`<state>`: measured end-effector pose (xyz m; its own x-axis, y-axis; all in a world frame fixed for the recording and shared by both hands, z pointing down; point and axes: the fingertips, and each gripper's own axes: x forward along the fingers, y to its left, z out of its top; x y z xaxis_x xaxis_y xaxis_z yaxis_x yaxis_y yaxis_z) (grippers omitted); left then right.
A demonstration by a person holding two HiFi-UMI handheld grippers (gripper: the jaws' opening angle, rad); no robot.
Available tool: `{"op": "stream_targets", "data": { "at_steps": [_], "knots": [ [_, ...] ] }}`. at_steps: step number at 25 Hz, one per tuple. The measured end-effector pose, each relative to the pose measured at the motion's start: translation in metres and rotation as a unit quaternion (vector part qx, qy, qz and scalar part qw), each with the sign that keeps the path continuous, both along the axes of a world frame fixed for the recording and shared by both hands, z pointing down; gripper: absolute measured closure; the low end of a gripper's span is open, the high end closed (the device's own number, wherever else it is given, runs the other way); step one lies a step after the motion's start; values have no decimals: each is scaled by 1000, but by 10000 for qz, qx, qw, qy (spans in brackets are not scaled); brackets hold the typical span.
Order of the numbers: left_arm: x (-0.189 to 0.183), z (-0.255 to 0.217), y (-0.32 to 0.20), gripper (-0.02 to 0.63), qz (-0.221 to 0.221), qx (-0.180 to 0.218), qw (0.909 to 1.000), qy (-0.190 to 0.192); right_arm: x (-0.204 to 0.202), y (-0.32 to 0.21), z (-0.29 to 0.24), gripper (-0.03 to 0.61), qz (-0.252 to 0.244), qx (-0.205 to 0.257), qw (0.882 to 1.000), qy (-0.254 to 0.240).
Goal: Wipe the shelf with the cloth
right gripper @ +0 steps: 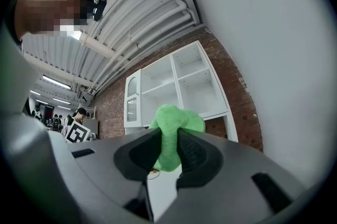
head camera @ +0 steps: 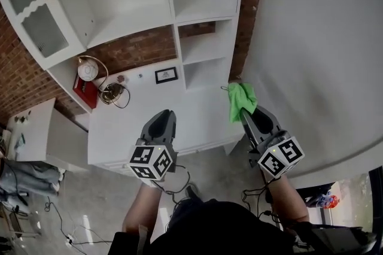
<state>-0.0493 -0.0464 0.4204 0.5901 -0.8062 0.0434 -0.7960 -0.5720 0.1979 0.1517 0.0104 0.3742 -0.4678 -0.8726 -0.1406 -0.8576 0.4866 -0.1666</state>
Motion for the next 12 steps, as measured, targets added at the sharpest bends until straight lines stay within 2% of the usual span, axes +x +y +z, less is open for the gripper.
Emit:
{"op": "stream_targets", "data": {
  "at_steps": [6,12],
  "knots": [
    [-33,1,-60,568,167,-32,9998,83,-37,-58,-9,497,32,-123,9999,-68],
    [-52,-6,-95,568,240,117,9995,189,-52,-101,-11,497,-25,-408,9988,-262]
  ]
}}
